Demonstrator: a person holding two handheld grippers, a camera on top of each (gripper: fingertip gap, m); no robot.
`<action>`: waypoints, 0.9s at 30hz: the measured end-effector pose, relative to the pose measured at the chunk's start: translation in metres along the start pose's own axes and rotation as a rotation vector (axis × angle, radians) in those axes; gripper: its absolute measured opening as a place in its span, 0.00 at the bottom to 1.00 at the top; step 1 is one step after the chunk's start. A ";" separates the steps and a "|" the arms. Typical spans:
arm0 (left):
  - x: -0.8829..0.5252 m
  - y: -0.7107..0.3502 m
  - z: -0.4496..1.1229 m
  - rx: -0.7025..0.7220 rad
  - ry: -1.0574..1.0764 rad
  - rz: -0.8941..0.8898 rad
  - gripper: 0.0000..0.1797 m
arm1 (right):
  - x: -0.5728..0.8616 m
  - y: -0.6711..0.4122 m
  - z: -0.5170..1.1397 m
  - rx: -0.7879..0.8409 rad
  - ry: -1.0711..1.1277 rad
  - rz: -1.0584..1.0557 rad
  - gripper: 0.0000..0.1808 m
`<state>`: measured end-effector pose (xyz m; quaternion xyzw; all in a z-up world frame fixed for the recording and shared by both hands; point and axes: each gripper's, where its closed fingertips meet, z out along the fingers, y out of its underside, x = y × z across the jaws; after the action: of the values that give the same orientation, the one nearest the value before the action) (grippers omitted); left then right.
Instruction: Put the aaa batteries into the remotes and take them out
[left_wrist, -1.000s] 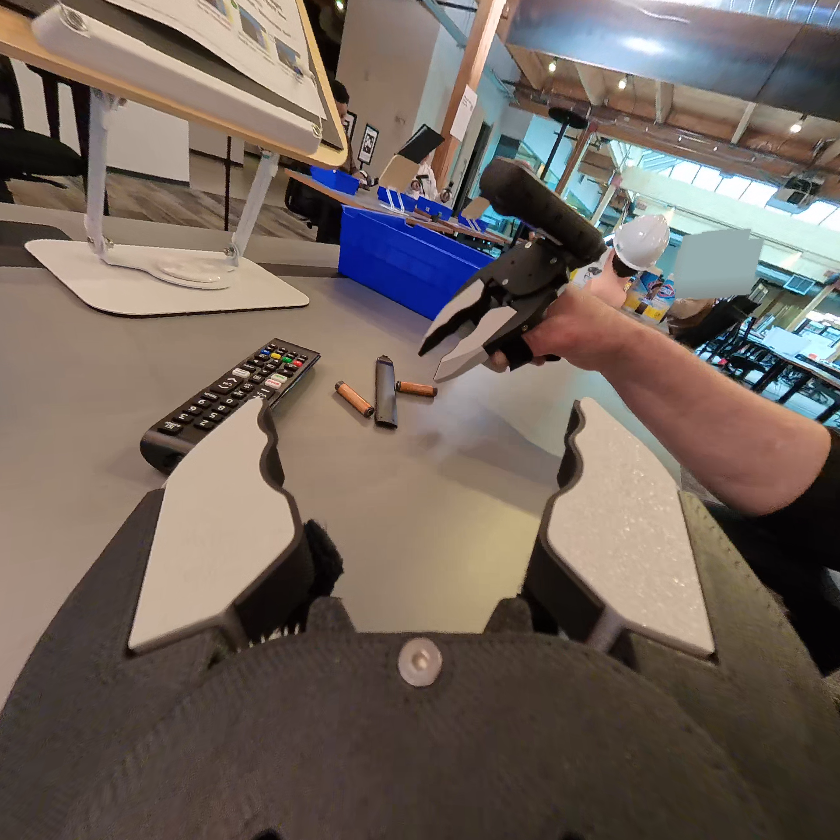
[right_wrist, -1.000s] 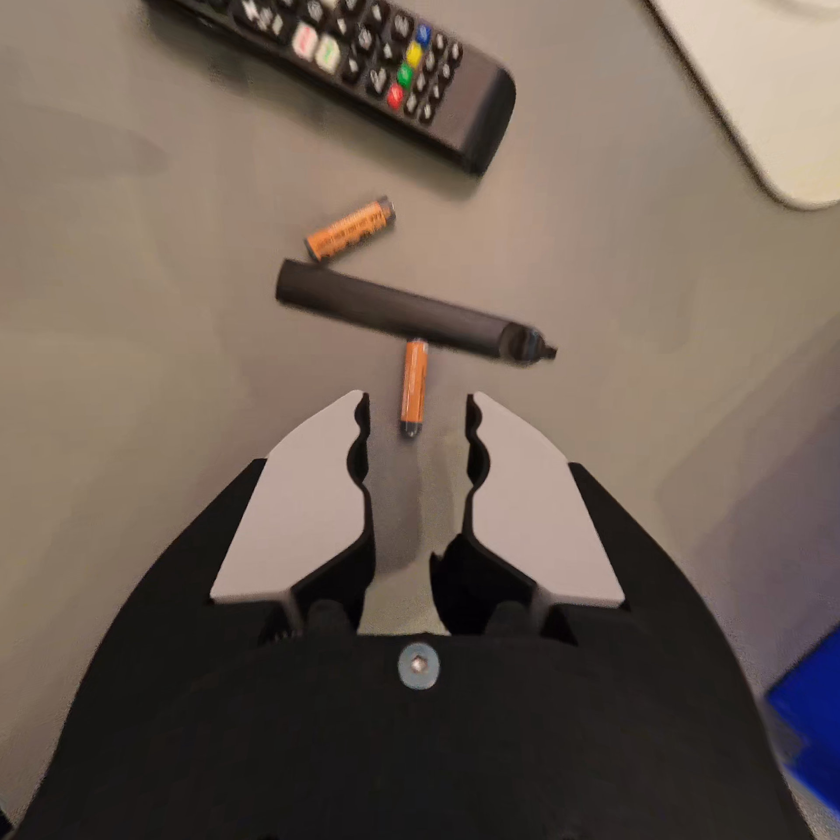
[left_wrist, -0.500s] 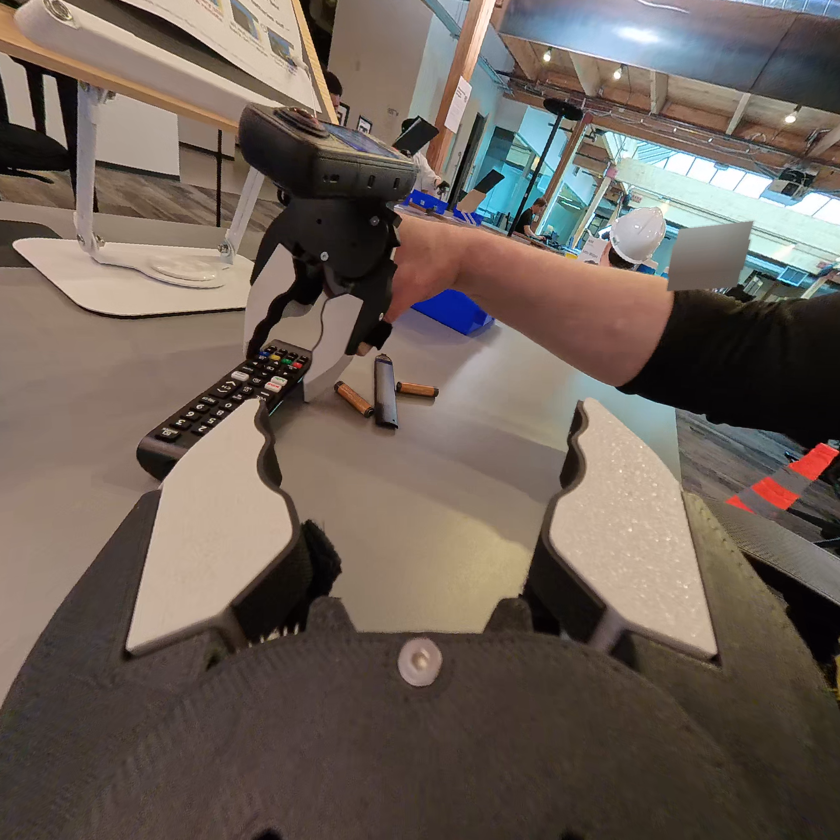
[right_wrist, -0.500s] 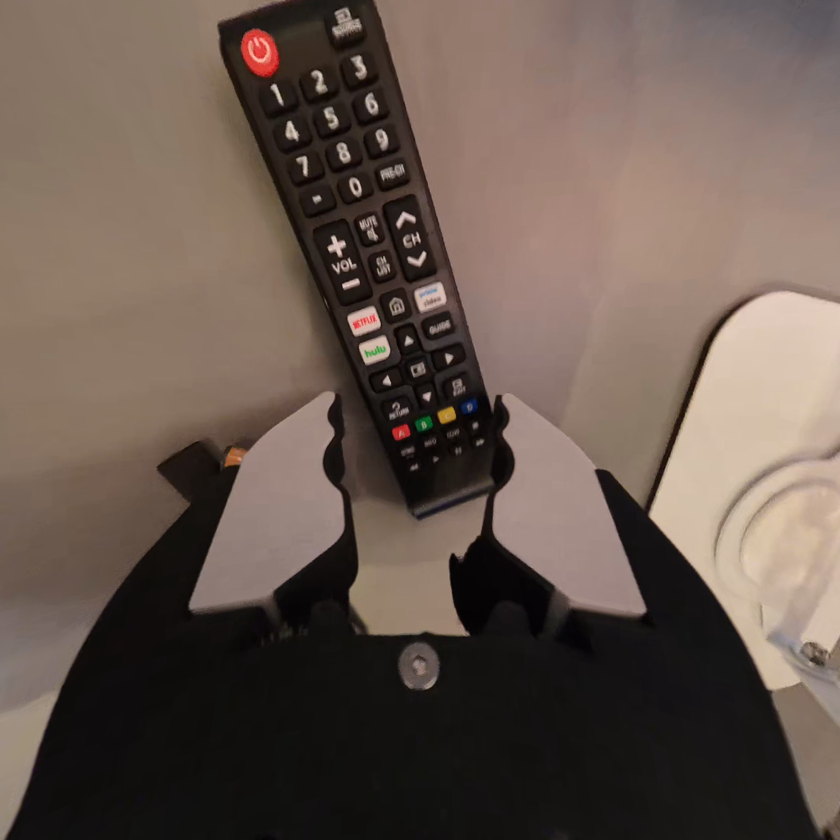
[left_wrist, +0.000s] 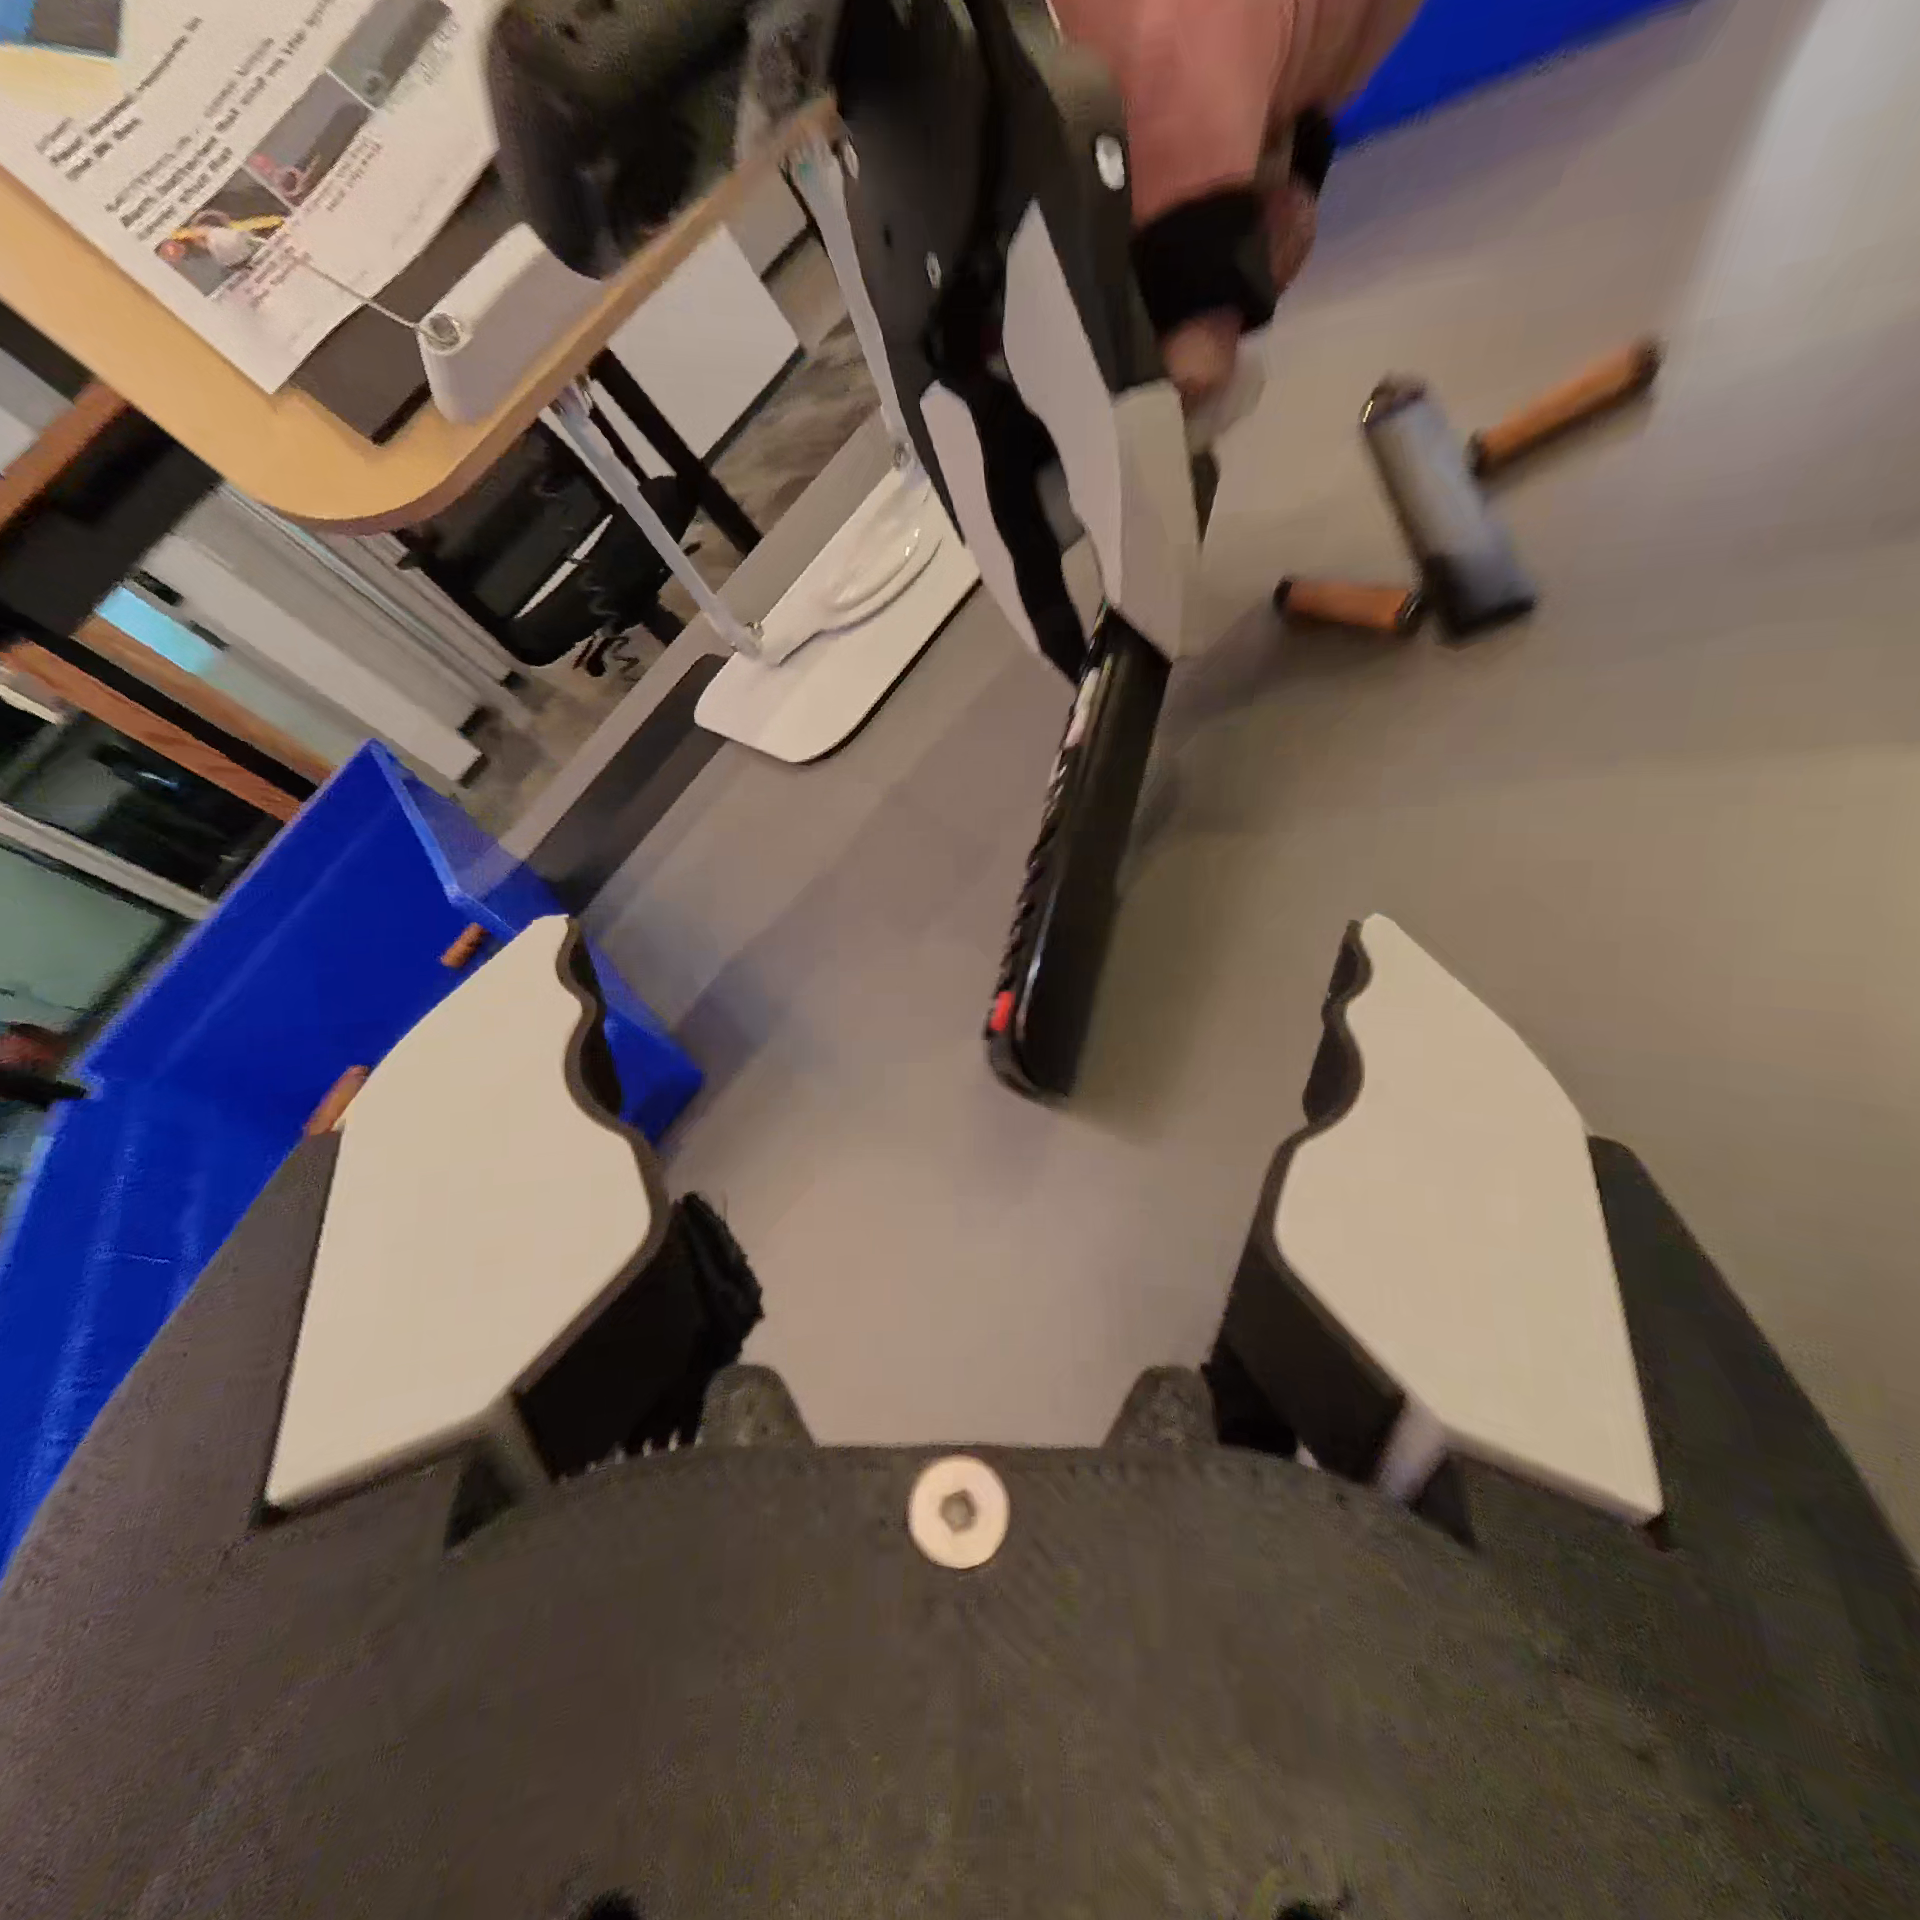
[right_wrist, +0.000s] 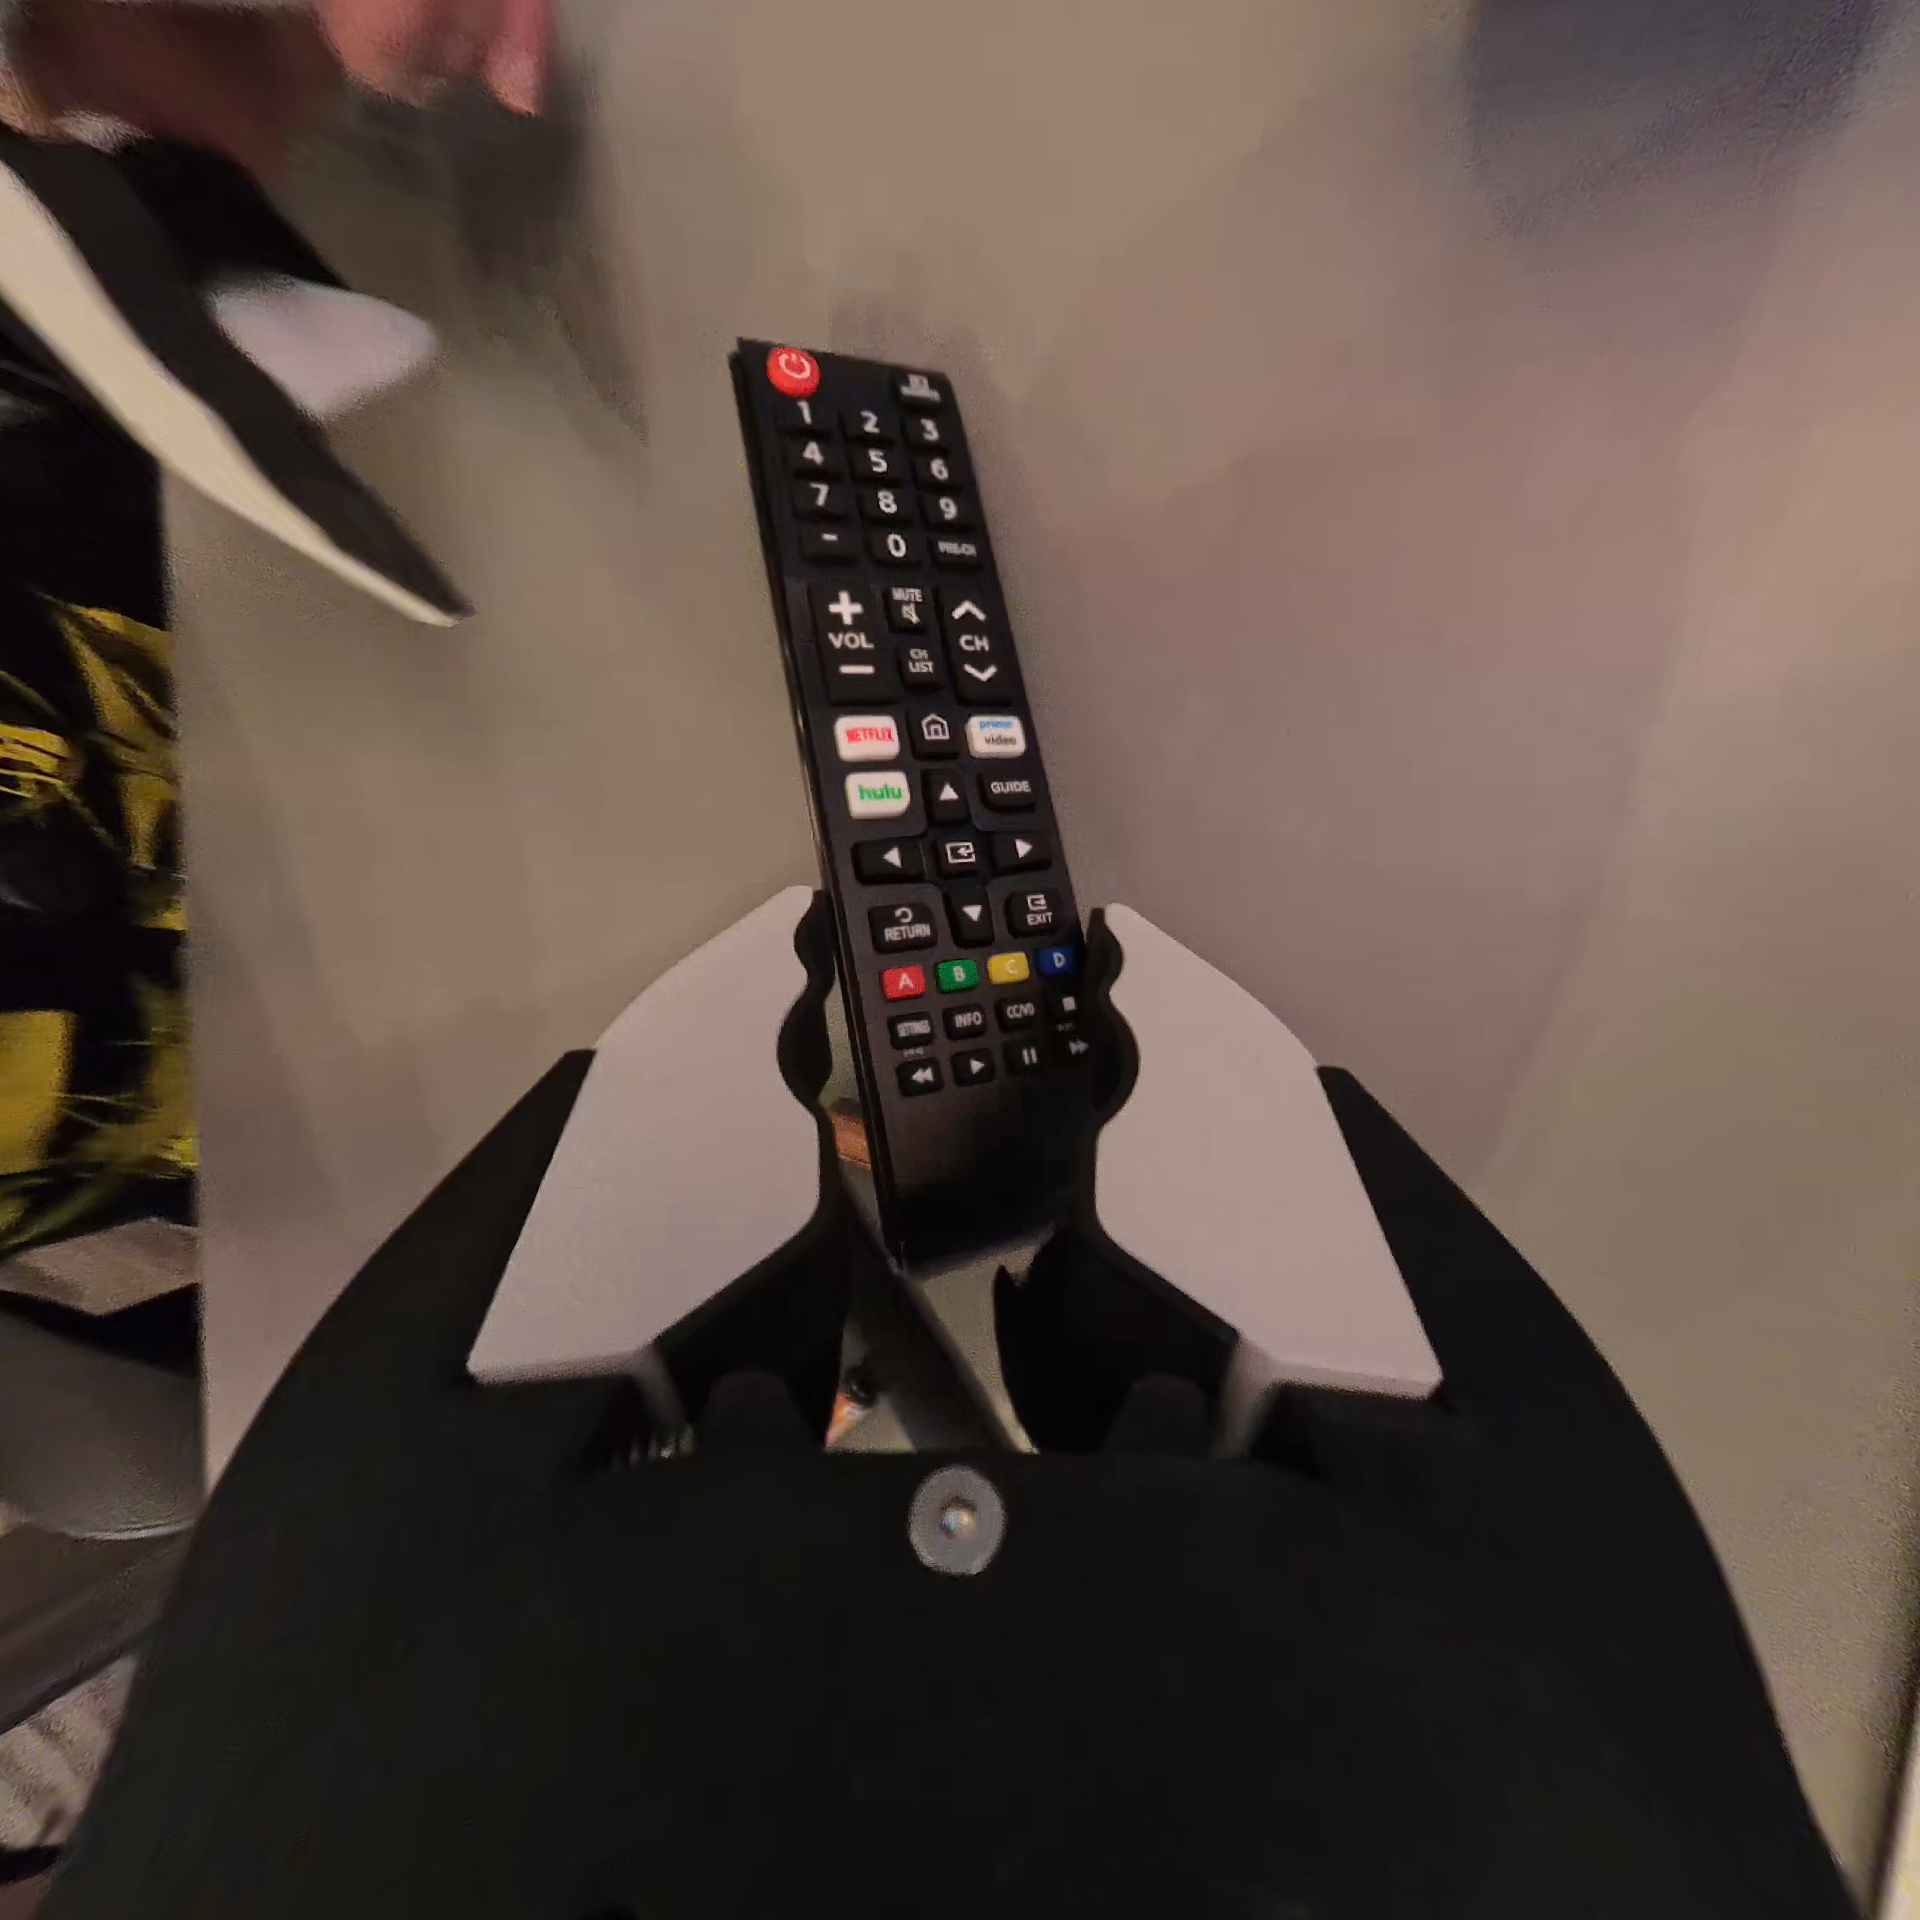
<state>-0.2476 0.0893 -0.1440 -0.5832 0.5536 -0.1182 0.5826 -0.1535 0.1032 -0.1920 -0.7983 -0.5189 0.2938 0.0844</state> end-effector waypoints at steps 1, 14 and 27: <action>-0.002 0.006 0.006 -0.027 -0.010 0.054 0.72 | -0.004 -0.001 0.001 -0.002 -0.025 0.016 0.25; 0.024 0.038 0.037 -0.190 0.103 0.381 0.24 | -0.039 -0.021 0.005 0.004 -0.205 0.207 0.24; 0.034 0.019 0.023 -0.213 0.426 0.011 0.16 | -0.044 -0.026 -0.025 0.067 0.347 -0.265 0.44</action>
<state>-0.2273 0.0807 -0.1832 -0.6003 0.6765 -0.1764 0.3884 -0.1729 0.0807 -0.1437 -0.7585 -0.5870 0.1552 0.2367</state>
